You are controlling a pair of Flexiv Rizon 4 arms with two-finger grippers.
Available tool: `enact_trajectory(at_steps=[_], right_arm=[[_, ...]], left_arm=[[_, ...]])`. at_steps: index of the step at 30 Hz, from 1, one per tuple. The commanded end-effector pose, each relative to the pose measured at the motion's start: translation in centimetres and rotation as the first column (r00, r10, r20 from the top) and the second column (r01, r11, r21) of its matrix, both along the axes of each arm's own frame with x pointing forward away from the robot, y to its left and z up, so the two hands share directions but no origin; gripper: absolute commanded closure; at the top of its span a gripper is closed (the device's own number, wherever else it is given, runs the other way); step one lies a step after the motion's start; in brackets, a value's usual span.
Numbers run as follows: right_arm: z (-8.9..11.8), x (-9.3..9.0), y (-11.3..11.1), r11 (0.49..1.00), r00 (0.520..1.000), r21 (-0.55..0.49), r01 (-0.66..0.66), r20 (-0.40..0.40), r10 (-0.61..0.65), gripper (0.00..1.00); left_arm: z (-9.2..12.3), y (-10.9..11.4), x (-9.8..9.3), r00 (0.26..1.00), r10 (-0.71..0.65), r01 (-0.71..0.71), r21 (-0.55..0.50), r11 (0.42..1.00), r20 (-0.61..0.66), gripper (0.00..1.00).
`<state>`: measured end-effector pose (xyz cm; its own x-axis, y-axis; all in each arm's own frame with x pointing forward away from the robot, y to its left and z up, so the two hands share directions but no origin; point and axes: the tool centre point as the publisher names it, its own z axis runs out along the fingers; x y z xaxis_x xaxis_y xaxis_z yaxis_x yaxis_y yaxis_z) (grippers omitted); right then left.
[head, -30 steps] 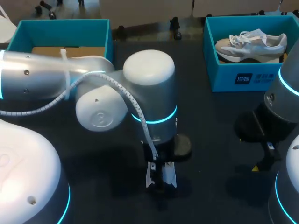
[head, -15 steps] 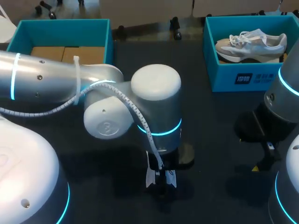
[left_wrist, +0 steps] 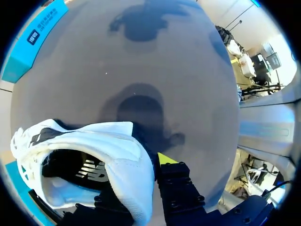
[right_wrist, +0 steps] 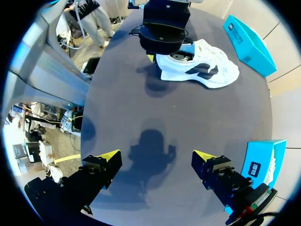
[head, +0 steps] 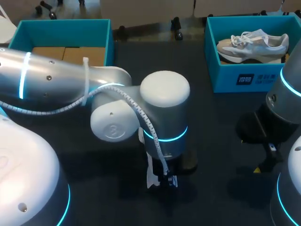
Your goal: Take the shoe out of the shoebox, open the shoe tongue, remove and reinsert the insole, then place the shoe into the shoebox
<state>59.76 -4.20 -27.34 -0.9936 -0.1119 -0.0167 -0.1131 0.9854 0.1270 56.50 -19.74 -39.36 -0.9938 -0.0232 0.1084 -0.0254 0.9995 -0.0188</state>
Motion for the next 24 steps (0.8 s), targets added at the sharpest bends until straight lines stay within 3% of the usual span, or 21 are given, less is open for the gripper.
enact_trajectory(at_steps=[1,11,24], right_arm=[[-0.1,-0.1,0.0,1.0,1.0,0.0,0.0,0.002,0.0,0.0],[-0.1,-0.1,0.0,1.0,1.0,0.0,0.0,0.002,0.0,0.0],[-0.1,-0.1,0.0,1.0,1.0,0.0,0.0,0.002,0.0,0.0]], left_arm=[[0.5,0.2,1.0,1.0,0.003,-0.003,-0.006,1.0,0.002,1.0],[4.2,0.7,3.5,1.0,-0.015,0.016,-0.024,1.0,0.017,1.0],[13.5,3.0,10.4,0.998,-0.053,0.055,-0.08,0.995,0.02,1.0]])
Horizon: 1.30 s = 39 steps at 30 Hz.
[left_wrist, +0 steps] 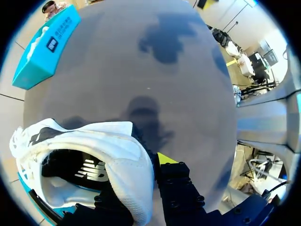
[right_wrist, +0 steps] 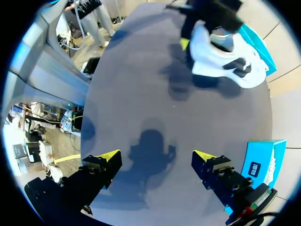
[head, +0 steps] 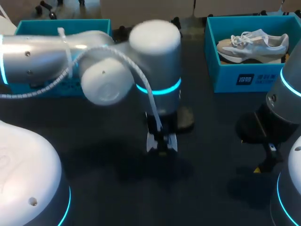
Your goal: Take the shoe out of the shoebox, open the shoe tongue, remove and reinsert the insole, then place the shoe into the shoebox
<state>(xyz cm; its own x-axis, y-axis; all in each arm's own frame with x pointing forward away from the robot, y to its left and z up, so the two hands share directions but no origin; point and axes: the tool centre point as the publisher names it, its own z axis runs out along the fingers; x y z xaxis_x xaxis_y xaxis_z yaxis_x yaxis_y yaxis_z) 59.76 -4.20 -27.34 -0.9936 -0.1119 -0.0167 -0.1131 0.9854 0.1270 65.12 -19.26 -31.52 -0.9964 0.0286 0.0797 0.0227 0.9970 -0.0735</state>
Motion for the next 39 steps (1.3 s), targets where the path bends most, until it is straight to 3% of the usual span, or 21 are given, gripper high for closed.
enact_trajectory(at_steps=[1,9,16,26,39], right_arm=[[-0.1,-0.1,0.0,1.0,1.0,0.0,0.0,0.002,0.0,0.0],[-0.1,-0.1,0.0,1.0,1.0,0.0,0.0,0.002,0.0,0.0],[-0.1,-0.1,0.0,1.0,1.0,0.0,0.0,0.002,0.0,0.0],[-0.1,-0.1,0.0,1.0,1.0,0.0,0.0,0.002,0.0,0.0],[-0.1,-0.1,0.0,1.0,1.0,0.0,0.0,0.002,0.0,0.0]], left_arm=[[6.4,2.7,2.2,1.0,-0.008,0.008,-0.026,1.0,-0.01,1.0],[12.3,4.1,6.1,0.996,-0.077,0.075,-0.046,0.996,-0.036,1.0],[16.2,5.4,9.9,0.991,-0.129,0.128,-0.019,0.992,-0.045,1.0],[21.9,10.0,16.2,1.0,-0.027,0.027,-0.028,0.999,0.003,1.0],[21.9,10.0,16.2,1.0,-0.027,0.027,-0.028,0.999,0.003,1.0]])
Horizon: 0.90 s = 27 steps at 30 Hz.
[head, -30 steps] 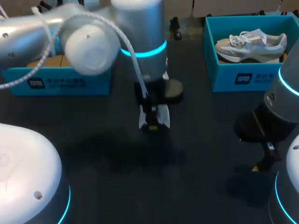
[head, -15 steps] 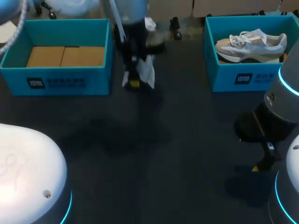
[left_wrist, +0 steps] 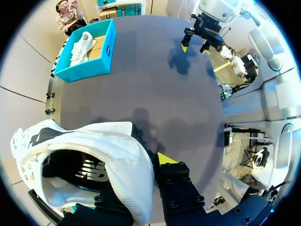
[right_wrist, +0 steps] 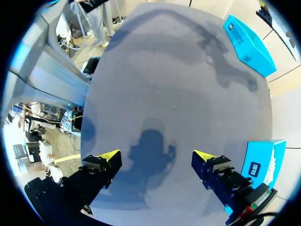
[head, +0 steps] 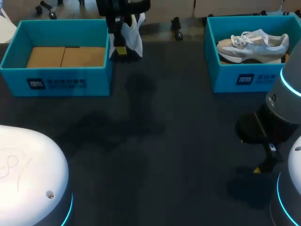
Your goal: Take the shoe out of the shoebox, open the shoe tongue, remove and reinsert the insole, then place the shoe into the shoebox
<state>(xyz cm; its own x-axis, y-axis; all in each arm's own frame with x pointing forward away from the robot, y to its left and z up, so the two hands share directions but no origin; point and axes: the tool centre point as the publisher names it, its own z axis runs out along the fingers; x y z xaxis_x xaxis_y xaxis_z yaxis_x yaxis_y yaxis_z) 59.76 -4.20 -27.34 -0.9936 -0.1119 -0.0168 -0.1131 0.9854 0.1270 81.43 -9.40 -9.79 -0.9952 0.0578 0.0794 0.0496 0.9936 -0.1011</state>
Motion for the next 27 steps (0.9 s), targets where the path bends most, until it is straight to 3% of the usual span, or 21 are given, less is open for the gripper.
enact_trajectory(at_steps=[1,5,10,17,27], right_arm=[[-0.1,-0.1,0.0,1.0,1.0,0.0,0.0,0.002,0.0,0.0],[-0.1,-0.1,0.0,1.0,1.0,0.0,0.0,0.002,0.0,0.0],[-0.1,-0.1,0.0,1.0,1.0,0.0,0.0,0.002,0.0,0.0],[-0.1,-0.1,0.0,1.0,1.0,0.0,0.0,0.002,0.0,0.0],[-0.1,-0.1,0.0,1.0,1.0,0.0,0.0,0.002,0.0,0.0]], left_arm=[[0.1,0.1,-0.1,1.0,0.0,0.0,0.0,1.0,0.003,1.0],[0.1,0.1,-0.1,1.0,0.0,0.0,0.0,1.0,0.003,1.0],[1.0,2.4,2.2,0.999,-0.018,0.018,0.009,1.0,0.027,1.0],[3.1,6.9,6.2,1.0,0.014,-0.014,-0.018,1.0,0.017,1.0],[3.6,13.5,11.0,0.997,0.065,-0.066,0.024,0.998,0.041,1.0]])
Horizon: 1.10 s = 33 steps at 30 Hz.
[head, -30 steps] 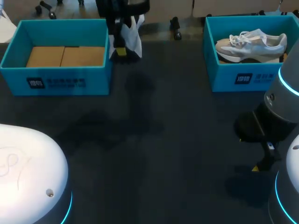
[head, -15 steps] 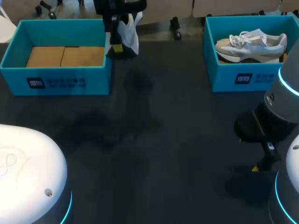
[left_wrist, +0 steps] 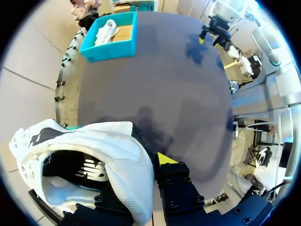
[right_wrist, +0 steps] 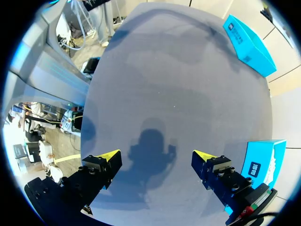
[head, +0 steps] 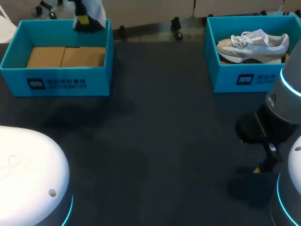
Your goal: Take the shoe out of the shoebox, open the shoe tongue, remove and reinsert the insole, then place the shoe into the shoebox
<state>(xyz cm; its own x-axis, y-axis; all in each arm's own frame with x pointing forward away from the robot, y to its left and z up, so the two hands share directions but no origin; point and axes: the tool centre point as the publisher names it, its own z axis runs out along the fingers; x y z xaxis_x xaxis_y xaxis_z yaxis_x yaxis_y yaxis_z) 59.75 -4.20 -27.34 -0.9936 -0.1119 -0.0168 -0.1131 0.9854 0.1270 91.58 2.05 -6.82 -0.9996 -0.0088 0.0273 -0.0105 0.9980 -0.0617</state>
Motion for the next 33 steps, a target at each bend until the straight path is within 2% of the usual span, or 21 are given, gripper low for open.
enact_trajectory(at_steps=[1,9,16,19,27,33], right_arm=[[-0.1,-0.1,0.0,1.0,1.0,0.0,0.0,0.002,0.0,0.0],[-0.1,-0.1,0.0,1.0,1.0,0.0,0.0,0.002,0.0,0.0],[-0.1,-0.1,0.0,1.0,1.0,0.0,0.0,0.002,0.0,0.0],[-0.1,-0.1,0.0,1.0,1.0,0.0,0.0,0.002,0.0,0.0],[-0.1,-0.1,0.0,1.0,1.0,0.0,0.0,0.002,0.0,0.0],[-0.1,-0.1,0.0,1.0,1.0,0.0,0.0,0.002,0.0,0.0]], left_arm=[[0.6,2.7,1.2,1.0,0.01,-0.01,-0.009,1.0,0.0,1.0],[-0.1,7.5,4.0,1.0,0.018,-0.018,-0.009,1.0,-0.003,1.0],[-0.9,11.4,6.4,1.0,0.003,-0.004,0.031,1.0,0.021,1.0],[-0.8,12.8,6.8,1.0,-0.008,0.007,0.044,0.999,0.026,1.0],[-0.6,14.7,8.3,0.999,-0.04,0.039,0.053,0.998,0.006,1.0],[-0.6,14.7,8.3,0.999,-0.04,0.039,0.053,0.998,0.006,1.0]])
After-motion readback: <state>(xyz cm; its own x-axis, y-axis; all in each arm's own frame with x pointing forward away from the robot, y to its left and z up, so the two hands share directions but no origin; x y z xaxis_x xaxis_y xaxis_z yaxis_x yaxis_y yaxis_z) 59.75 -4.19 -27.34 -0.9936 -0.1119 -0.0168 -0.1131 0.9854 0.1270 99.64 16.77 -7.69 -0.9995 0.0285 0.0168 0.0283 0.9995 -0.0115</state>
